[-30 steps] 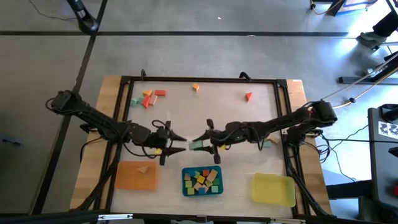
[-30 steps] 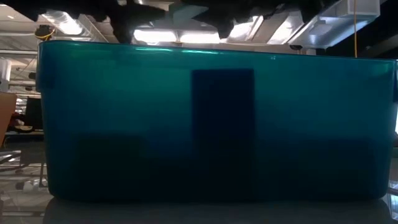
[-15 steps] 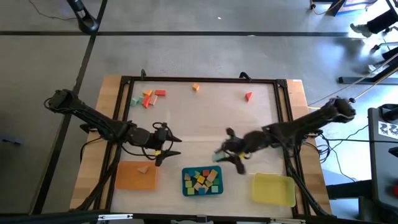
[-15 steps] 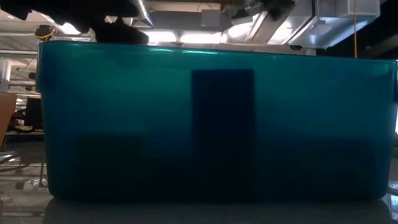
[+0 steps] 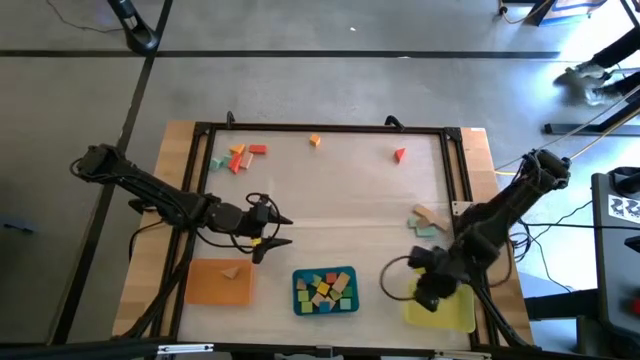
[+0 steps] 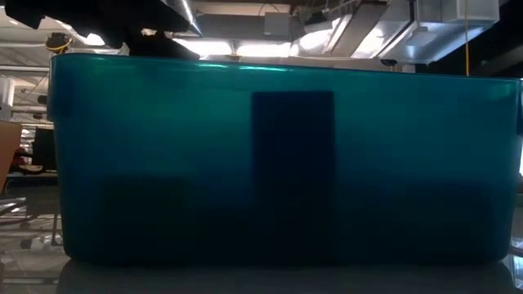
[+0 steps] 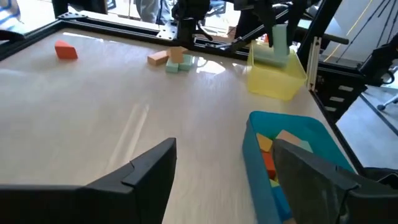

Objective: Sort blocks by size
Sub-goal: Put the light blue rectangular block into the yellow bin, then put the brown triangular block into the orange bin

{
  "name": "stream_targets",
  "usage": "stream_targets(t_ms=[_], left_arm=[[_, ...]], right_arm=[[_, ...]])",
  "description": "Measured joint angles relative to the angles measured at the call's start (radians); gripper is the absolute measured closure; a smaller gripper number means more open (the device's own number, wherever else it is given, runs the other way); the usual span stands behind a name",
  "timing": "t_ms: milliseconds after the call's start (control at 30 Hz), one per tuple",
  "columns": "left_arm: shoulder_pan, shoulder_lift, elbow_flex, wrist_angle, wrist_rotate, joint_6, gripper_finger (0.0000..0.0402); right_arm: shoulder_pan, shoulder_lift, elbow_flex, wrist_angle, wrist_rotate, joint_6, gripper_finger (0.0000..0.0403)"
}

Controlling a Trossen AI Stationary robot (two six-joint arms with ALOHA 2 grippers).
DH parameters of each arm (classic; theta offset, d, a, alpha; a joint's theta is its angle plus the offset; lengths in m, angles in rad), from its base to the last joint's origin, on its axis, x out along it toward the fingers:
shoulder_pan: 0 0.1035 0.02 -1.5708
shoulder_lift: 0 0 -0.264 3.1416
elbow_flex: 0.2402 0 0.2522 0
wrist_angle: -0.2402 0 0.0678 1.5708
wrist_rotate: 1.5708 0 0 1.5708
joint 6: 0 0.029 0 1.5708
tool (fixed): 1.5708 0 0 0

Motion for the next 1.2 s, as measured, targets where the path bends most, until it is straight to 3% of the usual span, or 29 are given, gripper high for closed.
stream_targets(t_ms=[167, 300, 500, 733, 833, 967, 1100, 1200], left_arm=[[-0.001, 0.001, 0.000, -0.014, 0.000, -0.046, 0.0151], [-0.001, 0.001, 0.000, -0.014, 0.002, -0.044, 0.0151], [-0.001, 0.001, 0.000, -0.053, 0.002, -0.054, 0.0151], [-0.001, 0.002, 0.000, -0.085, 0.002, -0.056, 0.0151], [-0.001, 0.002, 0.000, -0.083, 0.002, -0.056, 0.0151], [-0.001, 0.002, 0.000, -0.083, 0.002, -0.056, 0.0151], [-0.001, 0.002, 0.000, -0.083, 0.002, -0.056, 0.0151], [-0.001, 0.002, 0.000, -0.083, 0.002, -0.067, 0.0151]], right_arm=[[0.103, 0.031, -0.027, -0.054, -0.069, 0.262, 0.0271], [0.140, 0.054, -0.070, -0.039, -0.122, 0.361, 0.0265], [0.129, 0.062, -0.080, -0.036, -0.132, 0.432, 0.0190], [0.023, 0.011, -0.080, -0.036, -0.265, 0.405, 0.0116], [-0.054, -0.030, -0.080, -0.044, -0.232, 0.330, 0.0107], [-0.160, -0.069, -0.079, -0.080, -0.108, 0.186, 0.0109], [-0.267, -0.077, -0.079, -0.195, 0.032, 0.089, 0.0116], [-0.341, -0.063, -0.079, -0.300, 0.079, 0.031, 0.0120]])
